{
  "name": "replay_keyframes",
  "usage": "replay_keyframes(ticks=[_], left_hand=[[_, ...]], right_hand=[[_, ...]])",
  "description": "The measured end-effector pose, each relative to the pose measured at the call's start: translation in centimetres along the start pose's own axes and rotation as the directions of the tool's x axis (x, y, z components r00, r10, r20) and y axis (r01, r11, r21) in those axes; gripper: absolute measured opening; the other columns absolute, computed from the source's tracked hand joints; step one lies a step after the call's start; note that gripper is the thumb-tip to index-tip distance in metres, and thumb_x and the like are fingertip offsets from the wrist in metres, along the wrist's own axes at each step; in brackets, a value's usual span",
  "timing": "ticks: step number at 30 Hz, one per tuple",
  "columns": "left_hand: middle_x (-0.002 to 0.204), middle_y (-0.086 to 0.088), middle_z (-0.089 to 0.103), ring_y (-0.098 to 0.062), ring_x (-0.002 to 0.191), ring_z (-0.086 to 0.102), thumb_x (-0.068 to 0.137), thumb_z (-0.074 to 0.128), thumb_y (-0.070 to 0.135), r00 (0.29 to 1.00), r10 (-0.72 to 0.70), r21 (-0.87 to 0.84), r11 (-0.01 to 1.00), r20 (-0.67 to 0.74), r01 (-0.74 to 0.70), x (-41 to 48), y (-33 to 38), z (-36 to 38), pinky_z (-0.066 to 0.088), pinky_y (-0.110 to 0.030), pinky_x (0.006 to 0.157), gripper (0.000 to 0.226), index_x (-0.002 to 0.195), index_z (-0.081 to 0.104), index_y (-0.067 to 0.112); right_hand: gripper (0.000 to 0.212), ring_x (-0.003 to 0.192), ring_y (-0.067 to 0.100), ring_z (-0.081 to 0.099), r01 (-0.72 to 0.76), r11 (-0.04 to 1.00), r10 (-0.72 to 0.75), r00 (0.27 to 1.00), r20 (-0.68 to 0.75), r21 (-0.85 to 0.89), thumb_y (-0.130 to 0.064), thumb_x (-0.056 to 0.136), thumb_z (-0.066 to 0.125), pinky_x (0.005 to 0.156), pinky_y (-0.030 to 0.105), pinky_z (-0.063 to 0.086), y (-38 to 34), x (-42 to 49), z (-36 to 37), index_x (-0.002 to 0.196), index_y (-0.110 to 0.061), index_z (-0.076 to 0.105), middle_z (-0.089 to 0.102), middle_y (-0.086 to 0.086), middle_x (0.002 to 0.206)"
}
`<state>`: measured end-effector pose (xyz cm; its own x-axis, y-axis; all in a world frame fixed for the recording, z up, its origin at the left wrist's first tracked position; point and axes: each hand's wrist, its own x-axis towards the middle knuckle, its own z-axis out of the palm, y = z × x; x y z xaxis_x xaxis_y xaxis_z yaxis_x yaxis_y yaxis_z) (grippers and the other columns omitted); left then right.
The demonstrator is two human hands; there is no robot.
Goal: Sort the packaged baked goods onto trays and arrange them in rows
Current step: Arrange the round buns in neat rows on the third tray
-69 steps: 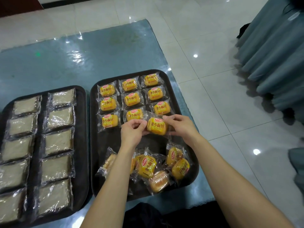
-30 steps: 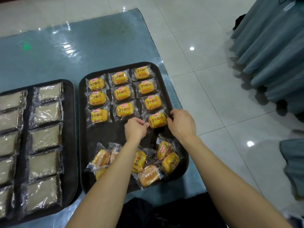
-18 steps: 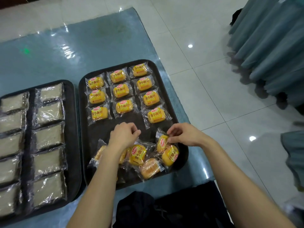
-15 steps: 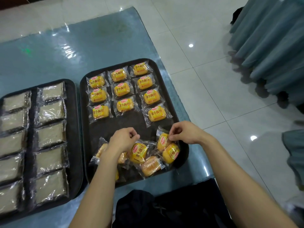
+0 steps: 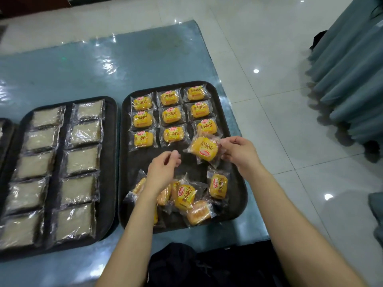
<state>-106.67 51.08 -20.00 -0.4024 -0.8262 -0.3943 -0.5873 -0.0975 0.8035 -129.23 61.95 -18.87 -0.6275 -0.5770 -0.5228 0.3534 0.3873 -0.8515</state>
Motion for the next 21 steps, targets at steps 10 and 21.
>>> replay_keyframes(ticks=[10,21], left_hand=[[0.118,-0.011,0.077,-0.029,0.109,0.079,0.102,0.074,0.005,0.998,-0.032,-0.441,0.896,0.058,0.055,0.1,0.2,-1.4,0.067,-0.046,0.093,0.033,0.126,0.075,0.027],[0.116,0.009,0.081,-0.016,0.112,0.075,0.104,0.075,0.030,0.994,-0.040,-0.293,0.953,0.105,0.070,1.5,1.2,-3.6,0.062,-0.037,0.094,0.017,0.120,0.080,0.035]], right_hand=[[0.027,0.101,0.027,0.080,0.027,0.968,0.083,0.904,0.420,-0.249,0.000,0.089,0.086,0.093,0.046,0.067,2.0,-1.5,4.1,0.110,-0.010,0.073,0.082,0.007,0.103],[0.022,0.104,0.024,0.081,-0.053,0.998,0.056,0.945,0.322,-0.018,-0.028,0.105,0.072,0.088,0.042,0.067,1.2,-1.1,5.3,0.120,-0.013,0.077,0.081,0.009,0.114]])
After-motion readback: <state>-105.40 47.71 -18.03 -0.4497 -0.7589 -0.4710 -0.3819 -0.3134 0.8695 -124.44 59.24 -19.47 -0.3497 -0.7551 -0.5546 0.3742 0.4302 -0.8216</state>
